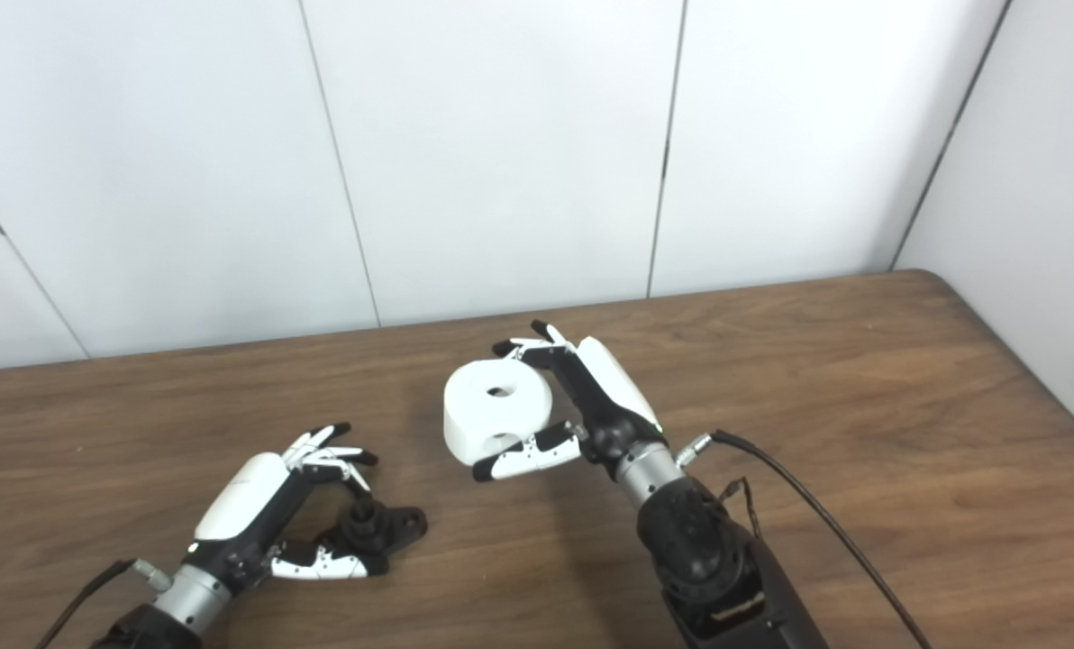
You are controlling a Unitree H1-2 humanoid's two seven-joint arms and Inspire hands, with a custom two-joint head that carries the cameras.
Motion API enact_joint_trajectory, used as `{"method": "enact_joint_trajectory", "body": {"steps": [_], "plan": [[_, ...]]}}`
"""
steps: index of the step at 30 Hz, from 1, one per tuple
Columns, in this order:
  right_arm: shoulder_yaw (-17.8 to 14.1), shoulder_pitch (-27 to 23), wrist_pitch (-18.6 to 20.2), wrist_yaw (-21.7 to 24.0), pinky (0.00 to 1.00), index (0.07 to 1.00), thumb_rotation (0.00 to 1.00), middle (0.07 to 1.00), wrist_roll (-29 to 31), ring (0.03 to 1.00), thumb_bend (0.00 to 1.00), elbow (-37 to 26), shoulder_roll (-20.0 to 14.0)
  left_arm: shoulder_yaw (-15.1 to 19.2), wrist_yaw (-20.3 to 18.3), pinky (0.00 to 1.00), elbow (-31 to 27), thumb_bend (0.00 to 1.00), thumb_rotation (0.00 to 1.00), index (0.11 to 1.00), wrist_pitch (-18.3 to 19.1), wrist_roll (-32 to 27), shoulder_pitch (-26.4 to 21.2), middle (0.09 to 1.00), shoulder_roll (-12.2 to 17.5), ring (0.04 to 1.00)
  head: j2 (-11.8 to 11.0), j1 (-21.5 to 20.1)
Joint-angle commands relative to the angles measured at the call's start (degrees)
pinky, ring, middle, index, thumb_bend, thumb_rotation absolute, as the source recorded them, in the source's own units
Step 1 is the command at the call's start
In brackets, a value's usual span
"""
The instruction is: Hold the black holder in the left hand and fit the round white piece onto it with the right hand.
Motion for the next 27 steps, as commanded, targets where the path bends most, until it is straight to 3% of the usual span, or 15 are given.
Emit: {"method": "enact_joint_trajectory", "body": {"steps": [1, 27], "plan": [[0.41, -2.94, -2.25, -0.32, 1.0, 0.484, 0.14, 0.821, -0.67, 0.985, 0.52, -0.95, 0.82, -1.03, 0.22, 1.0, -0.19, 0.52, 0.05, 0.48, 0.35, 1.13, 0.1, 0.799, -0.35, 0.976, 0.12, 0.3], [5.38, -3.43, -12.78, -0.69, 1.0, 0.483, 0.14, 0.808, -2.91, 0.961, 0.52, 4.84, 4.84, -4.43, 0.17, 1.0, -1.92, 0.52, 0.05, 0.48, 2.7, 2.29, -0.92, 0.81, -1.56, 0.99, 2.05, 5.24]]}}
